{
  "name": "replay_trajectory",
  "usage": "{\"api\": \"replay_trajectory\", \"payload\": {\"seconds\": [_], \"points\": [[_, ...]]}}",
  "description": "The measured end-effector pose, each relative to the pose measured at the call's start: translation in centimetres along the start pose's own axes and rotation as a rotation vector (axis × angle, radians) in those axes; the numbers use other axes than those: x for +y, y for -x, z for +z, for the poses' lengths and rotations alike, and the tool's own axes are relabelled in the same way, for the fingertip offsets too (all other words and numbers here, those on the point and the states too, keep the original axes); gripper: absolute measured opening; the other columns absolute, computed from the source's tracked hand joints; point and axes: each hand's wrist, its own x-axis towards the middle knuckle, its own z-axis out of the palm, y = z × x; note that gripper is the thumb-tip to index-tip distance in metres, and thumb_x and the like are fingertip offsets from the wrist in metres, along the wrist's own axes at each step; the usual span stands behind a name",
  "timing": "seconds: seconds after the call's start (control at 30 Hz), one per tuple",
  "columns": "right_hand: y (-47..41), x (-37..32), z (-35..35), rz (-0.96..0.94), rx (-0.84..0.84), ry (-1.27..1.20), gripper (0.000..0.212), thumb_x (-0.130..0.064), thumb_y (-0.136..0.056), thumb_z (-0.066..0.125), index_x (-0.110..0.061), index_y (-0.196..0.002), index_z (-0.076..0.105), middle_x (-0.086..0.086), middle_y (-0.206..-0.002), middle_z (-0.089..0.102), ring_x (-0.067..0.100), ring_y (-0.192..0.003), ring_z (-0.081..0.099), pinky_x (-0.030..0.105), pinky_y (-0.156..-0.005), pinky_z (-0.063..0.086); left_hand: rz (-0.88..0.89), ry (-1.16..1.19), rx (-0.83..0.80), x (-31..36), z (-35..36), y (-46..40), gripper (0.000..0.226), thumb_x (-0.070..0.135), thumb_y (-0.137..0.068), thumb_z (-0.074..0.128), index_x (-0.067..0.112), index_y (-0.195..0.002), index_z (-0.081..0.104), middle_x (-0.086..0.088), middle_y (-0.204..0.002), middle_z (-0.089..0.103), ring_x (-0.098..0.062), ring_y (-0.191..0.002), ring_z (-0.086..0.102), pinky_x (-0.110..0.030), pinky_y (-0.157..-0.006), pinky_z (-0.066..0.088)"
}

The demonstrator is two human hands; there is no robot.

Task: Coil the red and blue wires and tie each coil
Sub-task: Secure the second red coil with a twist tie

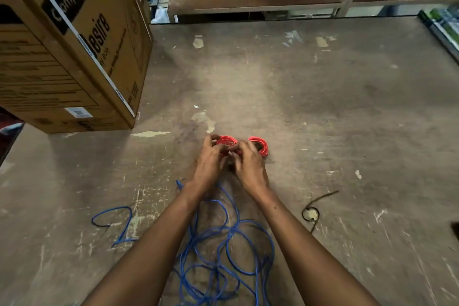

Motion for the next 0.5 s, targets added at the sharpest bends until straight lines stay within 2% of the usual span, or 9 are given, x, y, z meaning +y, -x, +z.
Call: {"api": "replay_trajectory", "payload": {"seconds": [0.17,0.27,0.37,0.43,0.5], "points": [[-1.1,1.3,1.3,0.056,0.004,0.046,0.021,-0.008,-0.098,0.063,-0.012,-0.118,0.067,0.008,-0.119,0.064,0.029,-0.111,0.064,0.044,-0.097,0.052,-0.068,0.072,-0.046,-1.6,1.4,-1.3,0.035,0.004,-0.083,0.081,0.009,-0.116,0.071,-0.014,-0.132,0.052,-0.026,-0.113,0.063,-0.04,-0.105,0.052],[-0.2,0.8,1.7,0.047,0.028,0.02,0.036,-0.006,-0.097,0.065,-0.008,-0.133,0.063,0.013,-0.129,0.065,0.031,-0.12,0.061,0.037,-0.105,0.046,-0.103,0.122,-0.032,-1.7,1.2,-1.3,0.058,0.004,-0.079,0.084,0.006,-0.131,0.059,-0.013,-0.133,0.05,-0.031,-0.121,0.061,-0.043,-0.107,0.051],[1.8,0.4,1.2,0.018,0.025,-0.006,0.045,-0.011,-0.102,0.062,-0.007,-0.146,0.055,0.012,-0.14,0.061,0.027,-0.127,0.059,0.037,-0.108,0.047,-0.142,0.225,0.006,-1.5,0.2,0.2,0.077,0.01,-0.083,0.086,0.011,-0.147,0.044,-0.009,-0.144,0.044,-0.024,-0.126,0.061,-0.035,-0.111,0.051],[3.5,0.5,0.4,-0.027,0.02,-0.015,0.043,-0.011,-0.102,0.06,-0.01,-0.145,0.056,0.009,-0.14,0.061,0.027,-0.123,0.064,0.04,-0.106,0.052,-0.176,0.251,0.043,-1.0,-0.9,2.0,0.069,0.017,-0.091,0.082,0.014,-0.148,0.044,-0.005,-0.145,0.047,-0.017,-0.121,0.063,-0.031,-0.104,0.054],[5.1,0.5,-0.6,-0.048,0.008,-0.017,0.04,-0.01,-0.101,0.059,-0.015,-0.141,0.059,0.005,-0.135,0.063,0.025,-0.117,0.067,0.042,-0.101,0.056,-0.179,0.232,0.057,-0.2,-2.3,4.2,0.054,0.019,-0.095,0.078,0.015,-0.142,0.052,-0.003,-0.138,0.055,-0.016,-0.116,0.064,-0.035,-0.099,0.057]]}}
